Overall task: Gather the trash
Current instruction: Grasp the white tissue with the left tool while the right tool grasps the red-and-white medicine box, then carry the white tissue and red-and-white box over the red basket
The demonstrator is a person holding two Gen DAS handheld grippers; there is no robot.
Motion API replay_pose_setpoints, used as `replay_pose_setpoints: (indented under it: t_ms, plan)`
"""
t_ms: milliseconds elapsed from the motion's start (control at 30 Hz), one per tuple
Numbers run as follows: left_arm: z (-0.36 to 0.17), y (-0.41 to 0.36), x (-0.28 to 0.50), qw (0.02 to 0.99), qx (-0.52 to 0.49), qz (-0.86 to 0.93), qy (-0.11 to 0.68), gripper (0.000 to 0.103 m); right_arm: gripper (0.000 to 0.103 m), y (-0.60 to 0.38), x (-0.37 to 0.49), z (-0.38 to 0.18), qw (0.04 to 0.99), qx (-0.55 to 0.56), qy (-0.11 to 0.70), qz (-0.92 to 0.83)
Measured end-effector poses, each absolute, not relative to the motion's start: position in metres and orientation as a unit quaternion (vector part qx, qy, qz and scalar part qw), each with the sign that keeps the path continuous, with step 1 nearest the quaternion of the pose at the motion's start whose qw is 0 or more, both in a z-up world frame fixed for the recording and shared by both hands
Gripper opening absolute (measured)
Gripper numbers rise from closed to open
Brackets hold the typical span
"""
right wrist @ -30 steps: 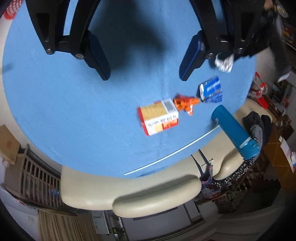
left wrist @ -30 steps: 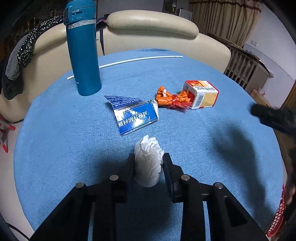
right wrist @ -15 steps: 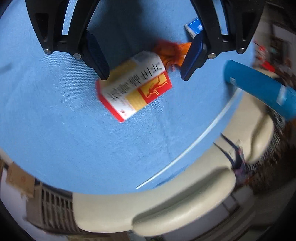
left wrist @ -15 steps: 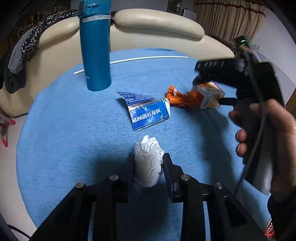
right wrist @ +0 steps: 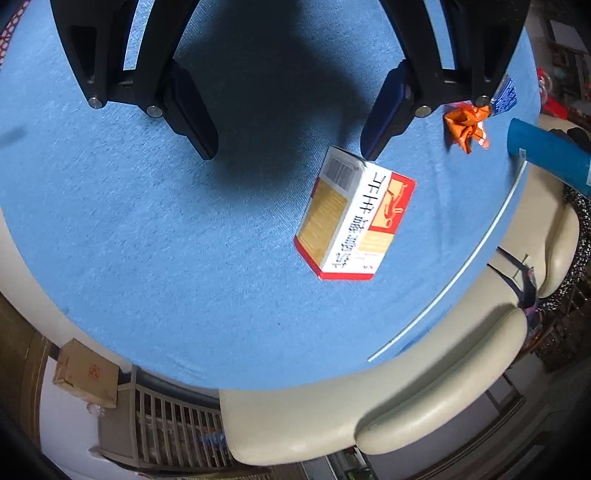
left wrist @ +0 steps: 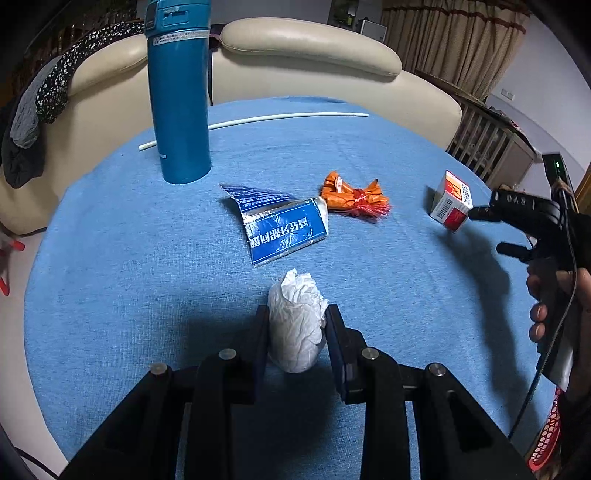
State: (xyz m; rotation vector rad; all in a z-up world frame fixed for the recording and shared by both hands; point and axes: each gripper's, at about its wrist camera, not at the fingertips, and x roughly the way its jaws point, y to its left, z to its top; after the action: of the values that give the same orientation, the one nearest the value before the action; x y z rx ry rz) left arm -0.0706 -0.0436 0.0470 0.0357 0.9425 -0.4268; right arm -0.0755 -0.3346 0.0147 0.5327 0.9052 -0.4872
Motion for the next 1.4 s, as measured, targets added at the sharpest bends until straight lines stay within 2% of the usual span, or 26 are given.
replay_pose_setpoints:
  t_ms: [233,400,433,533,1067,1400]
  plan:
    - [0.043,-0.046,-0.073,0.869,0.026,-0.194,0.455,0.031,0.082,-0.301,-0.029,0.028,0.853,0.221,0.404,-0.245]
    - [0.041,-0.046,-0.074,0.868,0.034,-0.19,0.458,0.031,0.081,-0.281,-0.002,0.007,0.845,0.189,0.425,-0.262]
    - [0.042,-0.045,-0.074,0.868,0.033,-0.189,0.457,0.031,0.059,-0.283,0.0,0.005,0.844,0.189,0.429,-0.26]
    - [0.041,-0.045,-0.074,0.869,0.029,-0.187,0.457,0.031,0.058,-0.294,-0.011,0.005,0.85,0.189,0.434,-0.232]
    - [0.057,-0.089,-0.105,0.865,0.037,-0.236,0.44,0.031,0.057,-0.306,-0.166,0.058,0.886,0.182,0.399,-0.151]
    - [0.069,-0.126,-0.131,0.857,0.061,-0.262,0.44,0.031,0.057,-0.316,-0.245,0.063,0.887,0.19,0.385,-0.169]
